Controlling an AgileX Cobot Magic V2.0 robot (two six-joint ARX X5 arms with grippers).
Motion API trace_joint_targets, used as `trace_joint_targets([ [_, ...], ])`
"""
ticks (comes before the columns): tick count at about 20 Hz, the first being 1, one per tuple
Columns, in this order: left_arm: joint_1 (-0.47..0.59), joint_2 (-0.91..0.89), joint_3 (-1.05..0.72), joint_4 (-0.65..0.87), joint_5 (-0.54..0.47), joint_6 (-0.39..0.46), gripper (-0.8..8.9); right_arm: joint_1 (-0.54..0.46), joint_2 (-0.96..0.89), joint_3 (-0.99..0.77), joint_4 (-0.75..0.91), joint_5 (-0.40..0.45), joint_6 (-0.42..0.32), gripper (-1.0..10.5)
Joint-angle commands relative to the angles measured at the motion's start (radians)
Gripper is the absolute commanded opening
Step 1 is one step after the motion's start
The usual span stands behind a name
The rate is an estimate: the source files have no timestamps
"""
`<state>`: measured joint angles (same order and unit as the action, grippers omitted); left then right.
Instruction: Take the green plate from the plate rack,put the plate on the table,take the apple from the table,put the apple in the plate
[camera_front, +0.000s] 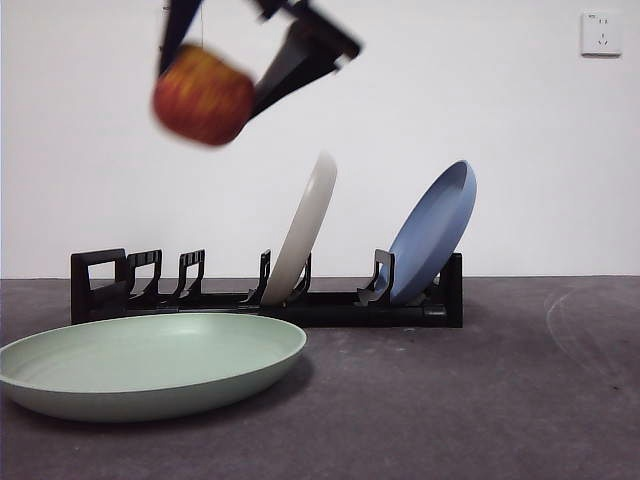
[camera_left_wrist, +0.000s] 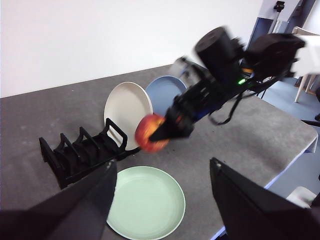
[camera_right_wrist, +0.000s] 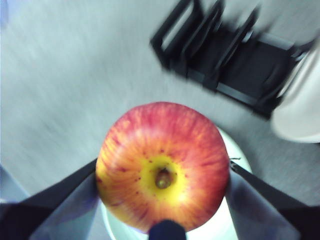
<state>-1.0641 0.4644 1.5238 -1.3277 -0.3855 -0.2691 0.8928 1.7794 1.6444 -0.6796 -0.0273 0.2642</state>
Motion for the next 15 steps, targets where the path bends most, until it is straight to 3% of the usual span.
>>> trace_joint_targets([
  [1, -0.005, -0.004, -0.004, 0.003, -0.001, 0.008, 3.11, 0.019, 0.082, 0.03, -0.028, 0.029, -0.033, -0.1],
  [7, -0.005, -0.004, -0.004, 0.003, 0.0, 0.008, 3.11, 0.024, 0.216, 0.029, -0.1, 0.027, -0.033, -0.1],
  [15, -0.005, -0.004, -0.004, 0.003, -0.001, 0.008, 3.11, 0.052, 0.295, 0.028, -0.078, 0.014, -0.041, -0.1],
])
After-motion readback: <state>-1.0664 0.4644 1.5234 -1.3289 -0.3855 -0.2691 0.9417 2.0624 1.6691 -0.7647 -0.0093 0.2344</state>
